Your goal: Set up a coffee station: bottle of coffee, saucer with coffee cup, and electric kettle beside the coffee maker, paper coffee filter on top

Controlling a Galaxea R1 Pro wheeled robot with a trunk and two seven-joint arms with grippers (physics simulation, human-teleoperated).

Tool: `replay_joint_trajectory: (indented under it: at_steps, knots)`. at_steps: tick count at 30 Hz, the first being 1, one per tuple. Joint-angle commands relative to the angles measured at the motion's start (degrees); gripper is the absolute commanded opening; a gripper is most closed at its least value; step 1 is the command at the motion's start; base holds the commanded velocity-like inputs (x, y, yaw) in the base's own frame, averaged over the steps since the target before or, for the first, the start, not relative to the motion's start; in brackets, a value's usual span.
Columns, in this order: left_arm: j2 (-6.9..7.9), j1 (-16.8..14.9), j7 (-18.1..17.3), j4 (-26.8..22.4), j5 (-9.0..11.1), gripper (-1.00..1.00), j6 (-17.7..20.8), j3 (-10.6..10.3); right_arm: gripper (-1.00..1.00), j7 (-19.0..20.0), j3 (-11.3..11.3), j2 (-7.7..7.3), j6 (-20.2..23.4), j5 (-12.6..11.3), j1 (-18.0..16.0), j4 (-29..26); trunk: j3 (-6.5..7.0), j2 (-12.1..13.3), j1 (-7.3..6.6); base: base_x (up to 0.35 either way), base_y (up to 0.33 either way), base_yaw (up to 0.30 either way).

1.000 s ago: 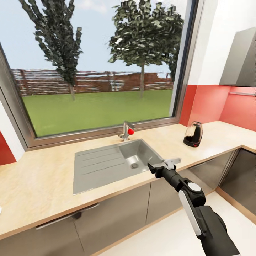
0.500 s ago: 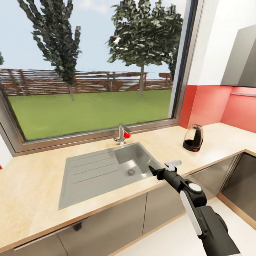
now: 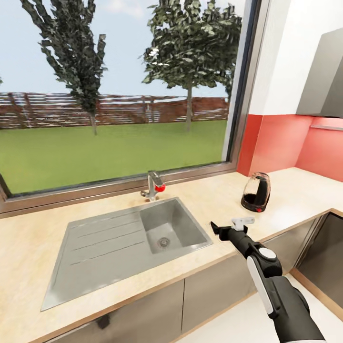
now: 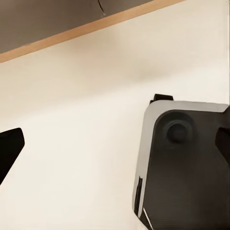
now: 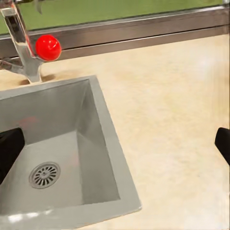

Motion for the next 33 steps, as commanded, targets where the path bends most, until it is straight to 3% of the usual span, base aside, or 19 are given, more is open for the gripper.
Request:
replay_joint_trajectory:
  at_steps: [1,4,5,9,33]
  knots:
    - [-0.04,-0.06,0.18,0.40,-0.60,1.00,-0.24,0.41,1.00,-0.39,-0.29,0.05,-0.03,-0.17,-0.05,-0.02,-0.13,-0.12,0.06,0.235,-0.248,0.000]
    - [-0.09,-0.06,0.19,0.90,-0.61,1.00,-0.23,0.41,1.00,-1.35,-1.26,0.20,-0.99,0.82,-0.05,0.05,-0.13,-0.12,0.06,0.234,-0.250,0.000]
    - [-0.10,-0.06,0.20,0.94,-0.64,1.00,-0.20,0.41,1.00,-13.09,-9.91,0.22,-3.80,4.66,-0.05,0.14,-0.13,-0.12,0.06,0.233,-0.251,0.000]
    - [-0.11,-0.06,0.20,1.00,-0.64,1.00,-0.16,0.41,1.00,-14.76,-9.91,0.29,-3.96,4.65,-0.05,0.99,-0.13,-0.12,0.06,0.185,-0.271,0.000]
    - [-0.03,-0.06,0.28,0.97,-0.60,1.00,-0.15,0.50,1.00,-14.97,-9.76,0.60,-4.07,4.51,-0.05,1.36,-0.13,-0.12,0.06,0.051,-0.298,0.000]
